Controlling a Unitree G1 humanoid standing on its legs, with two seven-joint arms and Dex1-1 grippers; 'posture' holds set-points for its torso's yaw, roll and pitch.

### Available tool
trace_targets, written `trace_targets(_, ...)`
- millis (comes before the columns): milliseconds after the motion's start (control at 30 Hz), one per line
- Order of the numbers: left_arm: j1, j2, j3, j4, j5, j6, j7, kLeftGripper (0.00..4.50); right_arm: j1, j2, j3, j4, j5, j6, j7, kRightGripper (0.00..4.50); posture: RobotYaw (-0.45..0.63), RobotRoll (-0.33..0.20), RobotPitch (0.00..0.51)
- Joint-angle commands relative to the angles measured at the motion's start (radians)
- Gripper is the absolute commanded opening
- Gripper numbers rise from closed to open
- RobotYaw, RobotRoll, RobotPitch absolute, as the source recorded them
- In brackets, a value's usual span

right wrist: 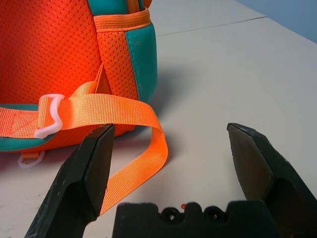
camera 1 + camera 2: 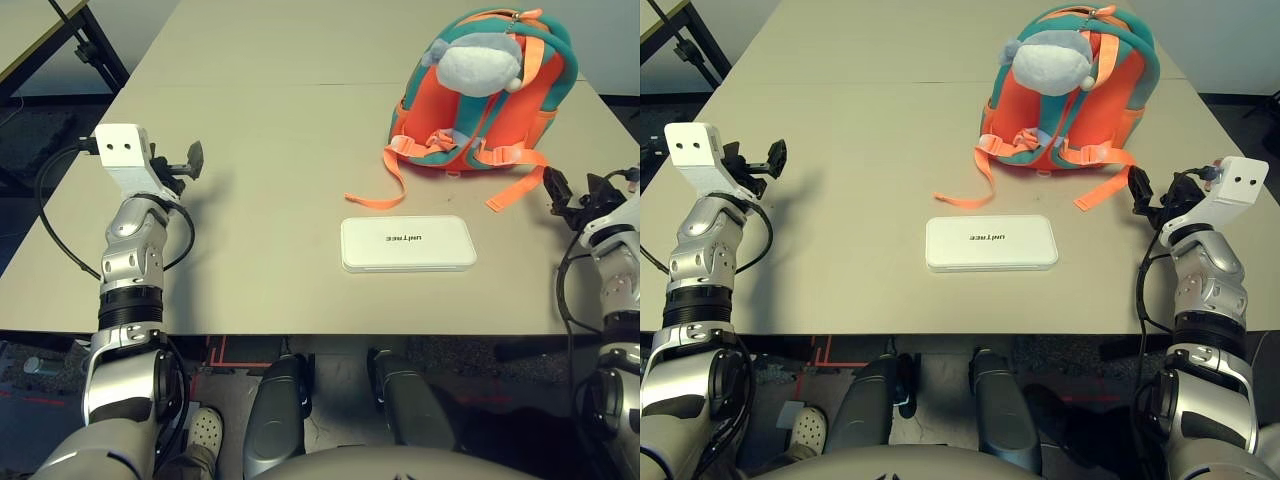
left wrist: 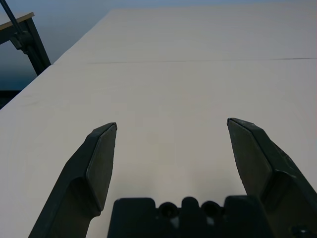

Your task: Put the pencil case into the backpack and zip it.

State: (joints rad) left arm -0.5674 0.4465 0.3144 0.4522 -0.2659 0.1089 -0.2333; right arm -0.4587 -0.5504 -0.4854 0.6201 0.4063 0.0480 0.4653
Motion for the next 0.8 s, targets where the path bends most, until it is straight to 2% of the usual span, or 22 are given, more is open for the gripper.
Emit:
trace_targets(33, 0.015, 0.001, 0.002, 0.002, 0.008, 0.007, 0.004, 4.46, 0.001, -0.004, 0.001, 0.011, -0.003, -0.009, -0.001, 4.50, -0.08, 0.000, 0.168)
trace_targets(567, 0.013, 0.000, -0.003, -0.019, 0.002, 0.030, -0.004, 4.46, -0.006, -0.008, 0.005, 0.020, -0.007, -0.014, 0.006, 4.50, -0.08, 0.000, 0.165)
trace_targets(667, 0.005, -0.007, -0.009, -0.067, -0.039, 0.109, -0.036, 4.46, 0.000, -0.012, 0.009, 0.011, -0.011, -0.015, 0.012, 4.50, -0.08, 0.000, 0.166)
trace_targets(800, -0.014, -0.023, 0.000, -0.160, -0.148, 0.309, -0.081, 4.46, 0.005, -0.021, 0.023, 0.004, -0.026, -0.023, 0.031, 4.50, -0.08, 0.000, 0.167)
